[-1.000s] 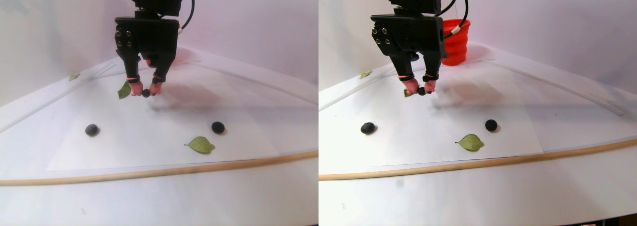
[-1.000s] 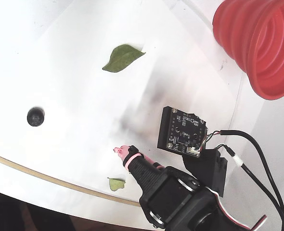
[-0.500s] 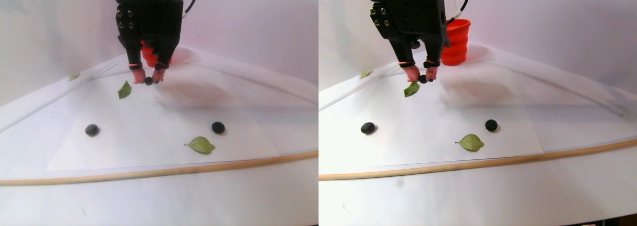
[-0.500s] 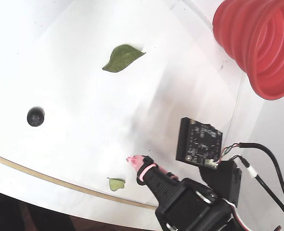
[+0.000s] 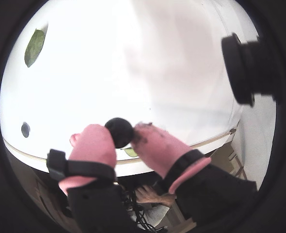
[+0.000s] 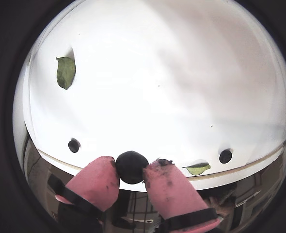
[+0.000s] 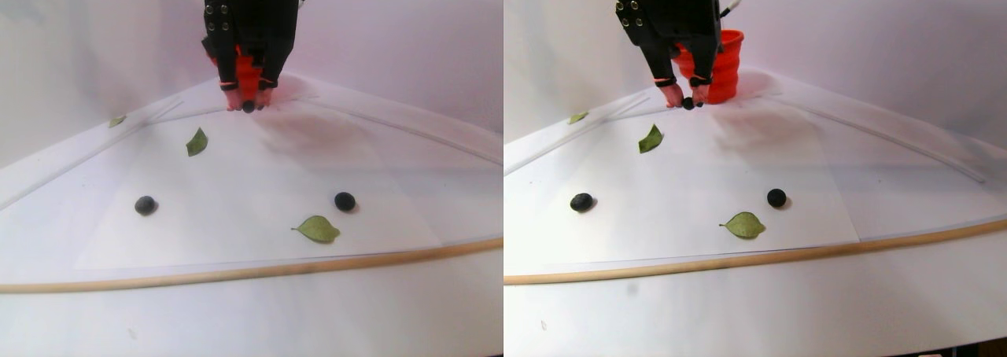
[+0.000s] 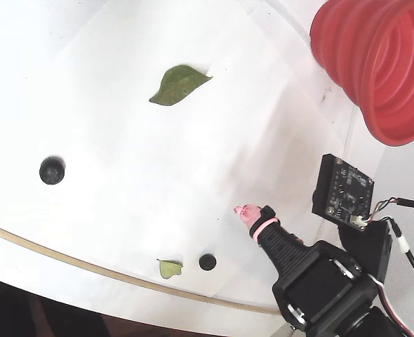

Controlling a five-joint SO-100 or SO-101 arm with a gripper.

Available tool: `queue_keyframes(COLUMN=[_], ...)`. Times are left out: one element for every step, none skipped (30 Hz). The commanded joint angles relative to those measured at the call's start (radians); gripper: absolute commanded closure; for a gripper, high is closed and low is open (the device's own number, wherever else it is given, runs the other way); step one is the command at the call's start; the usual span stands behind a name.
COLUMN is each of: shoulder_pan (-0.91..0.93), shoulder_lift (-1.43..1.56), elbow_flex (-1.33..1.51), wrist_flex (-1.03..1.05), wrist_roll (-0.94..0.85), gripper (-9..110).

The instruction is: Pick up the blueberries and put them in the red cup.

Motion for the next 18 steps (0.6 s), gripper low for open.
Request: queue_keyframes(shoulder_pan=[0.014,0.015,0.015,0.017,0.017,0.018,0.018,0.018,0.020,0.020,0.021,0.021,0.021,0.021,0.021,0.021,0.021,0.021], shoulder_lift=[0.069,0.067,0.066,0.066,0.066,0.066,0.066,0.064,0.061,0.058,0.052,0.049,0.049,0.049,0.051,0.048,0.048,0.048], elbow_flex=[-0.077,-0.086,-0.097,-0.107,-0.115,-0.124,-0.133,-0.143,-0.152,-0.163,-0.173,-0.183,-0.189,-0.190,-0.192,-0.193,-0.198,-0.204], wrist_flex=[-0.008,-0.008,-0.008,-0.008,-0.008,-0.008,-0.008,-0.009,-0.009,-0.009,-0.011,-0.011,-0.011,-0.011,-0.012,-0.015,-0.020,-0.020], wrist_roll=[-0.011,-0.012,-0.015,-0.015,-0.017,-0.018,-0.021,-0.021,-0.021,-0.021,-0.021,-0.023,-0.023,-0.028,-0.031,-0.035,-0.040,-0.040], gripper=[92,92,92,92,92,92,92,92,92,92,92,92,92,92,92,92,92,92])
